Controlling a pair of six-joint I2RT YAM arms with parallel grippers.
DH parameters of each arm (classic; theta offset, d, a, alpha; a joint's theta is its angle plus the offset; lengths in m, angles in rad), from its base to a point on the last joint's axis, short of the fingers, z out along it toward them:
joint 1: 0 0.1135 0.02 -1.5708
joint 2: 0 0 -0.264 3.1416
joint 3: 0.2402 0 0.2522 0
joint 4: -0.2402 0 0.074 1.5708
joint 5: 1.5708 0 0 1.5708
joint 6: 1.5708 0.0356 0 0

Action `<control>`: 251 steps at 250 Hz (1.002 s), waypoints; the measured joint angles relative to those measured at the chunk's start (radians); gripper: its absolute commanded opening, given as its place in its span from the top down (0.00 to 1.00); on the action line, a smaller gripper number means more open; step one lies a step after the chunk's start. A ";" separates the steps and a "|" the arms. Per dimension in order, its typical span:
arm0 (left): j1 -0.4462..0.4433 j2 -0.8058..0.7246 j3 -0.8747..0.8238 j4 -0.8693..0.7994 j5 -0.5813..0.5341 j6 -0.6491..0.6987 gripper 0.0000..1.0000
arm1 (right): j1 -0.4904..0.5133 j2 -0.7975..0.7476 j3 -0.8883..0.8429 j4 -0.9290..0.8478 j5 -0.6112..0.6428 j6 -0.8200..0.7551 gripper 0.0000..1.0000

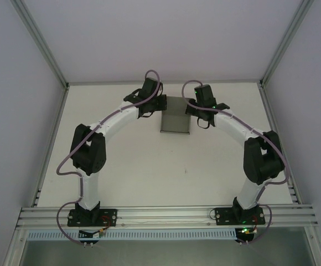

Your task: Assemble paper box

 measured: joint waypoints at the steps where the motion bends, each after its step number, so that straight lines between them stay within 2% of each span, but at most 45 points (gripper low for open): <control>1: 0.000 0.000 0.000 0.000 -0.002 0.000 1.00 | 0.000 0.001 0.000 0.000 0.002 0.001 0.95; 128: -0.014 0.043 0.000 0.005 -0.032 -0.075 1.00 | 0.053 0.050 -0.007 0.034 0.134 0.087 0.98; 251: -0.029 0.031 -0.129 0.161 -0.041 -0.102 1.00 | 0.077 0.042 -0.123 0.154 0.210 0.093 1.00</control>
